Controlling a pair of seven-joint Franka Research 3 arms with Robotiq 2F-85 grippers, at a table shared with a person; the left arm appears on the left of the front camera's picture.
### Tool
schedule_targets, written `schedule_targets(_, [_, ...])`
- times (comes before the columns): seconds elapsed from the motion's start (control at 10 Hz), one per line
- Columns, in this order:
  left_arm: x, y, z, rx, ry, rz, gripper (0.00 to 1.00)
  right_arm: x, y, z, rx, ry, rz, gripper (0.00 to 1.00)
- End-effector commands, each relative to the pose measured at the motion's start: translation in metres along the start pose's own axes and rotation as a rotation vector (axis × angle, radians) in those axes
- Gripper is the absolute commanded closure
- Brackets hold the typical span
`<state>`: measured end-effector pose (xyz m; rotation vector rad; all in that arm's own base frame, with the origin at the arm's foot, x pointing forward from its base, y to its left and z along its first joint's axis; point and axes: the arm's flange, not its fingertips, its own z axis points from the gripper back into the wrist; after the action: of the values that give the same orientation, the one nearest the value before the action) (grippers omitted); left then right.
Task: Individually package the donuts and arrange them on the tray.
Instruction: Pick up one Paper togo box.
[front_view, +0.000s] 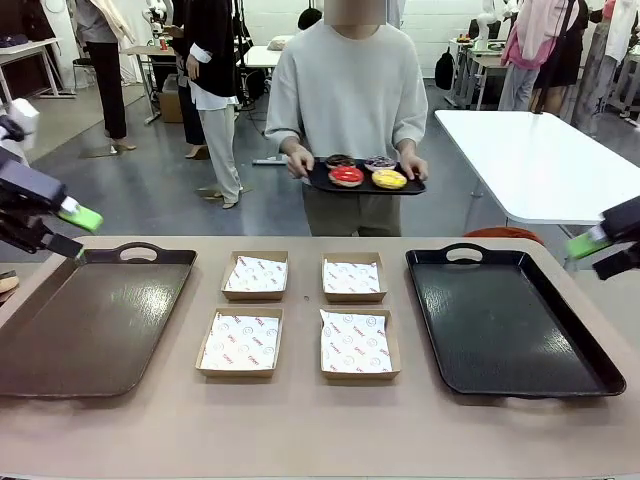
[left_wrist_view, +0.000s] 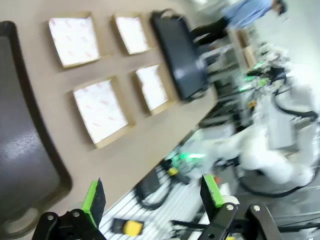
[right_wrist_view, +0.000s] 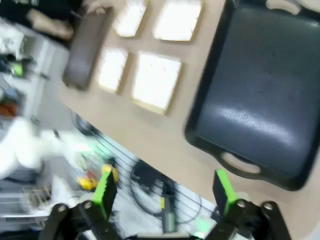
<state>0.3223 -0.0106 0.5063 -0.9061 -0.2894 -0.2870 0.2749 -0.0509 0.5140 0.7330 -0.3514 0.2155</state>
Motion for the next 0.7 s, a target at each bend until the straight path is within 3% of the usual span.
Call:
schedule_targets(0.0, [-0.008, 0.03, 0.014, -0.322, -0.178, 0.207, 0.0, -0.044, -0.039, -0.006, 0.324, -0.212, -0.14, 0.0])
schedule_targets(0.2, [-0.022, 0.053, 0.036, -0.389, -0.207, 0.279, 0.0, -0.059, -0.072, 0.014, 0.408, -0.237, -0.174, 0.0])
schedule_targets(0.6, [-0.053, 0.101, 0.066, -0.396, -0.187, 0.393, 0.0, -0.09, -0.124, 0.027, 0.458, -0.164, -0.231, 0.0])
